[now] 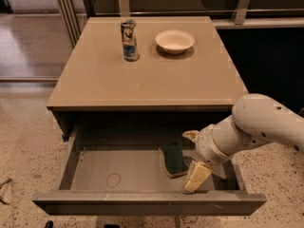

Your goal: Pick sponge from top drawer and place on counter

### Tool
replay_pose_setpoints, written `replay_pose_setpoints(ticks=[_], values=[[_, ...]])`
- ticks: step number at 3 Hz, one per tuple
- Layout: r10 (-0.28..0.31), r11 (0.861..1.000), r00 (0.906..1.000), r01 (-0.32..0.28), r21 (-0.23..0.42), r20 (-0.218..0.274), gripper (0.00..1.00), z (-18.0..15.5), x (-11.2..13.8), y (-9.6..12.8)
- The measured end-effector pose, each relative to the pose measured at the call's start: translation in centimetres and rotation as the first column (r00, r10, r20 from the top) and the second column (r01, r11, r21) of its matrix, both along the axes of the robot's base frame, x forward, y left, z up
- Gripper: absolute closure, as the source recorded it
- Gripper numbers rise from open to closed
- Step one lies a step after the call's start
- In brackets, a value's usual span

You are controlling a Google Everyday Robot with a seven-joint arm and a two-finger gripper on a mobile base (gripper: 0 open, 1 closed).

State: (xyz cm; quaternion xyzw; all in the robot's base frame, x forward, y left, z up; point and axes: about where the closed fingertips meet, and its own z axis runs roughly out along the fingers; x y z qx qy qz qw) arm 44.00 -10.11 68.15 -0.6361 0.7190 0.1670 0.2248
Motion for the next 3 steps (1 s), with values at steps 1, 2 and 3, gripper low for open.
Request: replay_pose_setpoints(ticks=[1,2,3], values=[[0.007,1.000,0.9999,-0.007,0.009,0.008,0.14,-0.8,0.6,0.6],[0.015,1.000,0.9999,-0.015,0.011,0.008,0.10,-1.7,1.4,1.5],[0.022,1.000,0.9997,-0.022,0.011,0.003,0.06,-3.1,2.1,2.5]])
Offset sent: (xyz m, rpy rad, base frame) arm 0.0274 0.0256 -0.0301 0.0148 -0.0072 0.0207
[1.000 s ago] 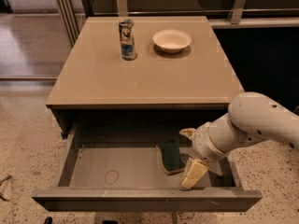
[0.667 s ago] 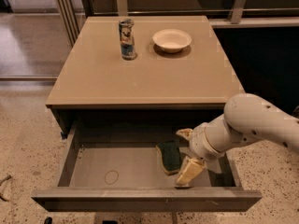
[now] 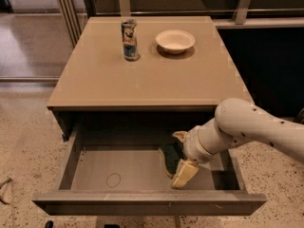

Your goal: Pick sponge from top drawer and place on counter

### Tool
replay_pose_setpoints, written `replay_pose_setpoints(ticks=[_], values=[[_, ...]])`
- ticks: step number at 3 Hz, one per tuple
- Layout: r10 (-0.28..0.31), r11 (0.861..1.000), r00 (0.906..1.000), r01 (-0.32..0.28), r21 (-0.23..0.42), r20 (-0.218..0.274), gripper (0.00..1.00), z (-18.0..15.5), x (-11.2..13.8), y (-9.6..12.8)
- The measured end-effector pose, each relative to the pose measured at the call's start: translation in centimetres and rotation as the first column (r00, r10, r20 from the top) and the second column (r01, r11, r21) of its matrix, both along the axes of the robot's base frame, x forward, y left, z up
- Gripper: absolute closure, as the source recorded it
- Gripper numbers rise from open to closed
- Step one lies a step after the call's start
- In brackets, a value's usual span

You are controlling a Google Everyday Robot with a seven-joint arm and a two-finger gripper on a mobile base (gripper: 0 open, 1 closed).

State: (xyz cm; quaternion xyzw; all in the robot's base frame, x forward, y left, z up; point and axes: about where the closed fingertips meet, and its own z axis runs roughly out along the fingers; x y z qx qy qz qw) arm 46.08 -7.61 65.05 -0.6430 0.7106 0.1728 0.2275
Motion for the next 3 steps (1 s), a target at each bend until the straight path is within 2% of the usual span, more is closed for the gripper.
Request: replay_pose_setpoints(ticks=[1,3], values=[[0.001,1.000,1.0000,-0.001,-0.002,-0.002,0.05,-0.8,0.3,0.4],[-0.002,0.999,0.9998,0.001,-0.048,-0.018,0.02,-3.0,0.6,0.2]])
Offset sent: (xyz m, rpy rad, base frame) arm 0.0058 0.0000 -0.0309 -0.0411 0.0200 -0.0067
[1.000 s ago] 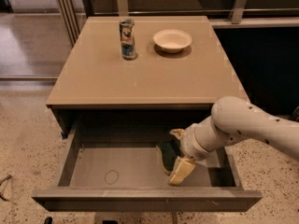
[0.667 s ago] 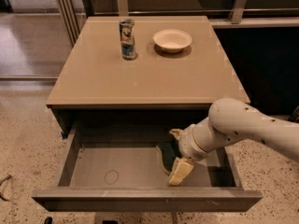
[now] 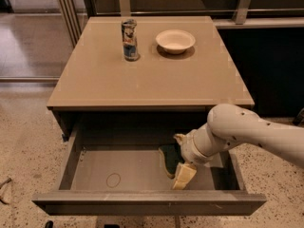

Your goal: Pick sponge from top drawer and place on counter

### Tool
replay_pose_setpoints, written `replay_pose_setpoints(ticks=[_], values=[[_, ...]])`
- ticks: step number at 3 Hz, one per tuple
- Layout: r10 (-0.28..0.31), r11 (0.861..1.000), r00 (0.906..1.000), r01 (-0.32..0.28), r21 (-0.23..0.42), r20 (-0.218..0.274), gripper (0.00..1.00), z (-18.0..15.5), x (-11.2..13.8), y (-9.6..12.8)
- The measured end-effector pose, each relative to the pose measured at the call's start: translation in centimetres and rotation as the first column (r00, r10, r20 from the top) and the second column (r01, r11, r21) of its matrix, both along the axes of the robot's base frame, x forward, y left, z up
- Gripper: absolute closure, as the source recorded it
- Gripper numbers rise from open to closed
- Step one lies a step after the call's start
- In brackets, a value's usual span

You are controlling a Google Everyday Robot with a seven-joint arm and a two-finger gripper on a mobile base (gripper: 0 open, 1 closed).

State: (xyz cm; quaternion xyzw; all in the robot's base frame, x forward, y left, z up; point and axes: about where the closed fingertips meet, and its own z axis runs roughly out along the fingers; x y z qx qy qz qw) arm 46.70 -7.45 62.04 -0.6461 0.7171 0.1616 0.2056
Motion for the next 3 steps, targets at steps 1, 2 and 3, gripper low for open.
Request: replay_pose_setpoints(ticks=[1,2,3], values=[[0.000,1.000,1.0000,0.000,-0.030,-0.008,0.01,-1.2,0.5,0.0],[0.004,0.998,0.9998,-0.005,-0.056,-0.020,0.00,-2.5,1.2,0.4],[0.006,0.998,0.9997,-0.007,-0.061,-0.022,0.13,-2.7,1.3,0.5]])
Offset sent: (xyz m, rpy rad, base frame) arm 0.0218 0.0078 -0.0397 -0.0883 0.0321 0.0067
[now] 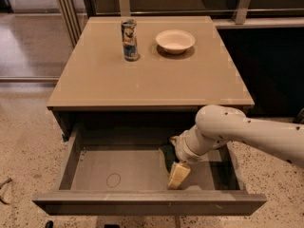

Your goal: Pick sponge from top drawer and place on counter

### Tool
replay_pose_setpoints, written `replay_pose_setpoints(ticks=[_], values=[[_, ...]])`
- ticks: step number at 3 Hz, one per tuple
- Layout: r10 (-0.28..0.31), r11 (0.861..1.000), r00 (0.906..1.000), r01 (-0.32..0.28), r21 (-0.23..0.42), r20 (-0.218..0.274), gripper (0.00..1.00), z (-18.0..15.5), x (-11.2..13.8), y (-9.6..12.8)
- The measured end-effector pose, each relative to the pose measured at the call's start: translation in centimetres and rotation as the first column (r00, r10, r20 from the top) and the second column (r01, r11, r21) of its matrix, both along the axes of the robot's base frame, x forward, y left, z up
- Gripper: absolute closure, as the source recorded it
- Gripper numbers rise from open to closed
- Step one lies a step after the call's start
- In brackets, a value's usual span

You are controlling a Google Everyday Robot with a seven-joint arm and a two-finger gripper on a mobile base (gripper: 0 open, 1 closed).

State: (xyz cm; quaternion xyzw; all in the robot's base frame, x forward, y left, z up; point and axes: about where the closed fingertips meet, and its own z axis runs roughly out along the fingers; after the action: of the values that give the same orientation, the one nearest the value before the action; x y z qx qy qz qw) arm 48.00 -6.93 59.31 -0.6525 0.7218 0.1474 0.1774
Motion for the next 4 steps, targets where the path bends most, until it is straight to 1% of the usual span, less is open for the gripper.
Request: replay_pose_setpoints(ticks=[2,3,4], values=[[0.000,1.000,1.0000,0.000,0.000,0.000,0.60,0.00,0.00,0.00],[0.000,1.000,1.0000,0.000,0.000,0.000,0.91,0.00,0.00,0.01],[0.000,1.000,1.0000,0.000,0.000,0.000,1.00,0.01,0.00,0.01]])
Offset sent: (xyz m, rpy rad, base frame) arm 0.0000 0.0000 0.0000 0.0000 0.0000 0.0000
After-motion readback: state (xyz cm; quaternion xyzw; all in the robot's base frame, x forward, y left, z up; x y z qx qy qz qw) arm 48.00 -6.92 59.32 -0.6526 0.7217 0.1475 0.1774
